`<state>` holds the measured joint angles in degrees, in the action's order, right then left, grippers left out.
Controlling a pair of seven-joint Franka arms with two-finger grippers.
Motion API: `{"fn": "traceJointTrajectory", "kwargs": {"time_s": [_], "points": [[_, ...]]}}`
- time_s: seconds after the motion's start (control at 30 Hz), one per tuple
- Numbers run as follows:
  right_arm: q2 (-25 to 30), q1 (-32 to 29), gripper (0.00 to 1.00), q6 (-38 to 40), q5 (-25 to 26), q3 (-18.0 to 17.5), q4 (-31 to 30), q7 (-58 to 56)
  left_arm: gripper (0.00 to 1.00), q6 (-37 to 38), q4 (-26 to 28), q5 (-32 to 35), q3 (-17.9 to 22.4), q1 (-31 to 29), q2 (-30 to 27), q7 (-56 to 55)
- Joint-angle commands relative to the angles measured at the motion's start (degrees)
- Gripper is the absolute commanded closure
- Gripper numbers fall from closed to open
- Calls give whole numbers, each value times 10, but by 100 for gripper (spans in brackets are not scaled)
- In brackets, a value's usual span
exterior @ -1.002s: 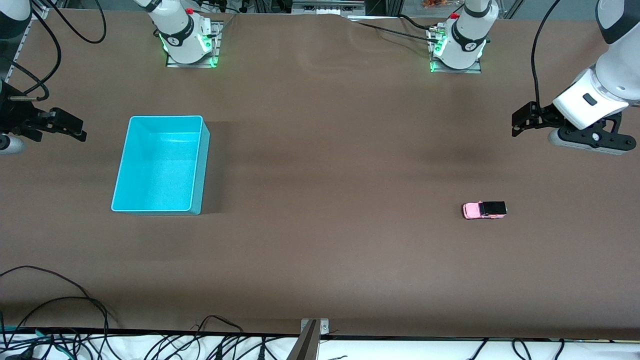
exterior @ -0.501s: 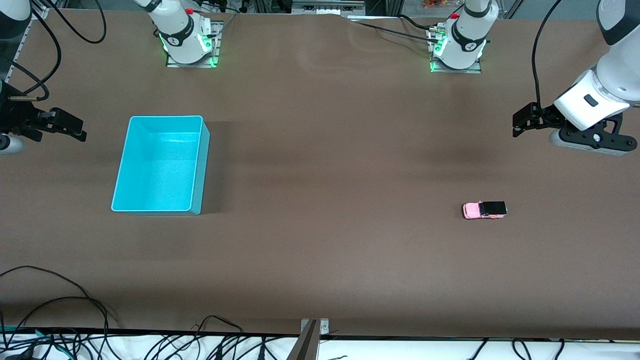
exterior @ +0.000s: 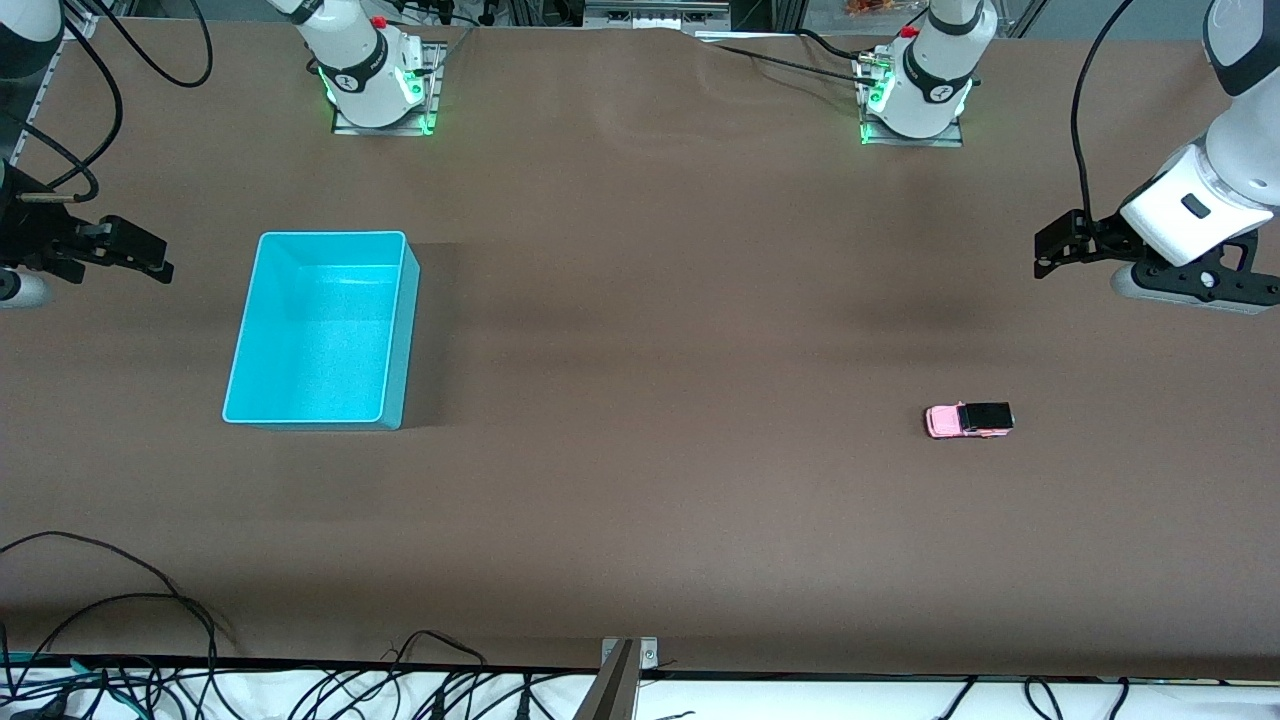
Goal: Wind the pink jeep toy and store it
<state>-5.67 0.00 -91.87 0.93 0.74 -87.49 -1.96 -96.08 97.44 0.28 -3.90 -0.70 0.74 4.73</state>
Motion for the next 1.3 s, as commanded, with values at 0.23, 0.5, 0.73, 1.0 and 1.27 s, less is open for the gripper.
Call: {"fn": "traceJointTrajectory", "kwargs": {"time_s": [0.23, 0.5, 0.73, 1.0, 1.27], "points": [[-4, -3, 0, 9, 2, -2, 11, -1, 0, -2, -21, 7, -3, -8, 46, 13], [-4, -3, 0, 8, 2, -2, 11, -1, 0, -6, -44, 7, -3, -9, 80, 159], [-4, -2, 0, 8, 2, -2, 11, -1, 0, -9, -59, 9, -2, -26, 120, 291], [-4, -2, 0, 8, 3, -2, 13, -1, 0, -69, -52, 8, -3, -34, 174, 447], [-4, -1, 0, 7, 3, -2, 13, -1, 0, -143, -48, 15, -4, -30, 237, 594]]}}
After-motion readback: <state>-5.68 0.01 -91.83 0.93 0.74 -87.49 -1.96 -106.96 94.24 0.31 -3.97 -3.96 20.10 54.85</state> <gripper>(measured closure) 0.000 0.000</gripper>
